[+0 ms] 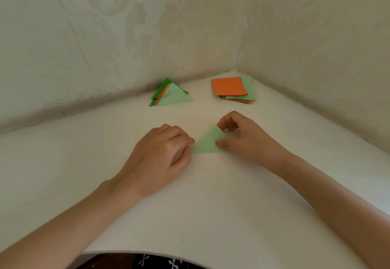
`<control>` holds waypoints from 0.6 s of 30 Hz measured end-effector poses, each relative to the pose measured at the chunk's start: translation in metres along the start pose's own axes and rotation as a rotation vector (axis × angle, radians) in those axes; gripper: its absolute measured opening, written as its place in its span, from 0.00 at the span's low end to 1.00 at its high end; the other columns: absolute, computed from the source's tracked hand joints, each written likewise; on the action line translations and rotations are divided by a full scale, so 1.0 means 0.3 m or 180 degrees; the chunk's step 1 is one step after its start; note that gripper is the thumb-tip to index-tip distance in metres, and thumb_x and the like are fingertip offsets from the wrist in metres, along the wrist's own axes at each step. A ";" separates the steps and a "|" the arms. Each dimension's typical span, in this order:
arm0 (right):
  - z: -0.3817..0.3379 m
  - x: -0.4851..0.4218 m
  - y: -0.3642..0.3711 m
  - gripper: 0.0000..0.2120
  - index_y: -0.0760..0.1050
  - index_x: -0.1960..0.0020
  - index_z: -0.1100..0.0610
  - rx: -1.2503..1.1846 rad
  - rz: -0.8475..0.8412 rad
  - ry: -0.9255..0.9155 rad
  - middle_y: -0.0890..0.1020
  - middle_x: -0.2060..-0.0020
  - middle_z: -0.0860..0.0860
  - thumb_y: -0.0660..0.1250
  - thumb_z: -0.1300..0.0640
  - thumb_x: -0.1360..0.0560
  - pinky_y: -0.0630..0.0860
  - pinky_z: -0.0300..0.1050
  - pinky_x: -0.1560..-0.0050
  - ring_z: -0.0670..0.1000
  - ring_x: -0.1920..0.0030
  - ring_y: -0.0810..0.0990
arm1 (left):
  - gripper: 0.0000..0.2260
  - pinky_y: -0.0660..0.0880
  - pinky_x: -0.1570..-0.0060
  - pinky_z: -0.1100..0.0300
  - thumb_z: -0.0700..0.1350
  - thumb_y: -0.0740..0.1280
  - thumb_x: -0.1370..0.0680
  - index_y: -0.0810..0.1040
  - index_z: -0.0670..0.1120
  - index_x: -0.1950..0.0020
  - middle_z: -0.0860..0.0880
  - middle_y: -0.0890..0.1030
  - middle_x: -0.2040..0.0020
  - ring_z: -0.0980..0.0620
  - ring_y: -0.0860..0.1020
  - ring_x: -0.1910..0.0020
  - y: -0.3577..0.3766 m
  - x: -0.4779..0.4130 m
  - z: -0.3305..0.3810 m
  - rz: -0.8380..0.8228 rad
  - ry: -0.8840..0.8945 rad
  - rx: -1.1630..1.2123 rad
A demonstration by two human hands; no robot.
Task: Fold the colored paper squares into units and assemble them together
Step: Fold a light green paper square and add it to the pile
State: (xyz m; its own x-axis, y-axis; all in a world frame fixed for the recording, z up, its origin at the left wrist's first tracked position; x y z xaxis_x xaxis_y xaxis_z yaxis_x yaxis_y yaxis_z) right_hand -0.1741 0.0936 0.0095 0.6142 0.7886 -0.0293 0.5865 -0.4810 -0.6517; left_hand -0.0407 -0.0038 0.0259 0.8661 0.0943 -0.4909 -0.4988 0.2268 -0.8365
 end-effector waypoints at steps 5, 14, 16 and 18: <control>-0.070 -0.023 0.027 0.12 0.71 0.55 0.52 -0.0813 -0.0124 -0.0062 0.79 0.63 0.50 0.69 0.67 0.28 0.69 0.36 0.64 0.44 0.67 0.73 | 0.12 0.71 0.52 0.58 0.53 0.66 0.23 0.77 0.48 0.43 0.55 0.78 0.49 0.56 0.75 0.51 -0.032 -0.006 -0.139 0.0284 -0.1131 0.0543; -0.164 -0.440 0.083 0.06 0.75 0.51 0.56 -0.0449 0.0384 -0.0308 0.76 0.62 0.52 0.65 0.65 0.26 0.67 0.38 0.65 0.49 0.61 0.73 | 0.08 0.69 0.54 0.55 0.37 0.65 0.26 0.76 0.44 0.49 0.48 0.73 0.49 0.47 0.75 0.49 -0.079 -0.128 -0.305 0.0491 -0.1307 -0.0041; -0.148 -0.508 0.100 0.07 0.76 0.48 0.60 -0.0153 0.0422 -0.0229 0.77 0.59 0.54 0.65 0.65 0.26 0.67 0.38 0.63 0.50 0.57 0.74 | 0.09 0.72 0.53 0.53 0.35 0.64 0.27 0.78 0.42 0.48 0.46 0.76 0.48 0.44 0.76 0.49 -0.053 -0.151 -0.319 0.0401 -0.1184 -0.0020; -0.135 -0.544 0.116 0.08 0.76 0.47 0.60 0.0042 0.0418 -0.0192 0.78 0.56 0.55 0.65 0.63 0.26 0.67 0.39 0.63 0.50 0.56 0.75 | 0.14 0.74 0.49 0.51 0.37 0.61 0.30 0.79 0.39 0.46 0.42 0.79 0.46 0.40 0.78 0.48 -0.017 -0.172 -0.326 0.0187 -0.0988 -0.0106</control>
State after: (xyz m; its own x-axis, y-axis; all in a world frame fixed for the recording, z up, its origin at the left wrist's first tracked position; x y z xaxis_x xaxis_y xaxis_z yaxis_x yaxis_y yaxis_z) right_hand -0.2324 -0.0673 0.0223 0.6521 0.7410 -0.1604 0.4958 -0.5768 -0.6492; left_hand -0.0861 -0.1046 0.0318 0.8018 0.3987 -0.4451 -0.5446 0.1810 -0.8190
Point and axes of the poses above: each hand's wrist, its own x-axis away from the middle knuckle, its own y-axis out of the palm, z = x × y, the point moved 8 cm from there along -x, towards the middle knuckle
